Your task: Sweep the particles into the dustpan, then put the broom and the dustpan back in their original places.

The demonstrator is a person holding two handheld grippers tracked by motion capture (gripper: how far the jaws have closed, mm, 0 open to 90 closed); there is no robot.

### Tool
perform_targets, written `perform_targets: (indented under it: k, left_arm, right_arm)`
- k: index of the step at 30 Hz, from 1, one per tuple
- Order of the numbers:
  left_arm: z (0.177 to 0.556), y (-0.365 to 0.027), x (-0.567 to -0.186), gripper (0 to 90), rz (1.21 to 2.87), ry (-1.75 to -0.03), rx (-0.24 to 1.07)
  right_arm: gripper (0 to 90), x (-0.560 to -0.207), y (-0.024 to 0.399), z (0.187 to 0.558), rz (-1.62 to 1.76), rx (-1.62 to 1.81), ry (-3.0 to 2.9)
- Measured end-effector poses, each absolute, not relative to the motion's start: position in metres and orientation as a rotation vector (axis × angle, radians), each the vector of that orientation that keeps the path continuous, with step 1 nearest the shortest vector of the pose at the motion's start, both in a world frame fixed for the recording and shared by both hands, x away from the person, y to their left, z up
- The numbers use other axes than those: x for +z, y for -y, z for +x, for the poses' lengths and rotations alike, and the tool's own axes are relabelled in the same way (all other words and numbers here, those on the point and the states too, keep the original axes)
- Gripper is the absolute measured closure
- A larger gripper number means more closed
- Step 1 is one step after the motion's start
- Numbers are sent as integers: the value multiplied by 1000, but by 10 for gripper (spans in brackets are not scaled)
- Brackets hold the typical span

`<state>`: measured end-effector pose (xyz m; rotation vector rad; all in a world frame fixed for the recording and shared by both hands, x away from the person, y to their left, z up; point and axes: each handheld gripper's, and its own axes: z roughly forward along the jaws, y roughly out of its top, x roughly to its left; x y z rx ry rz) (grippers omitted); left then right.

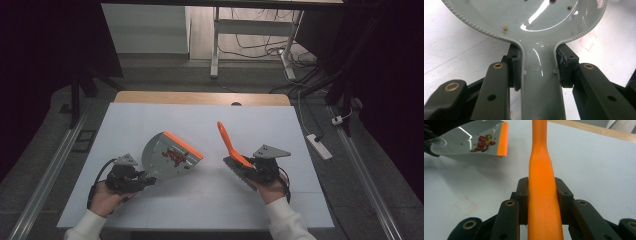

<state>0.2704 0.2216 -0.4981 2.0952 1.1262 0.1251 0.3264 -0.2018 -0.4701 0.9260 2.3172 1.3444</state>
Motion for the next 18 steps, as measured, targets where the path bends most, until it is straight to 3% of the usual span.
perform_targets:
  k: [18]
  left_arm:
    - [267,-225,-496,615,2051,-1190,179]
  right_arm:
    - [698,-468,216,318,891,1348,-2359]
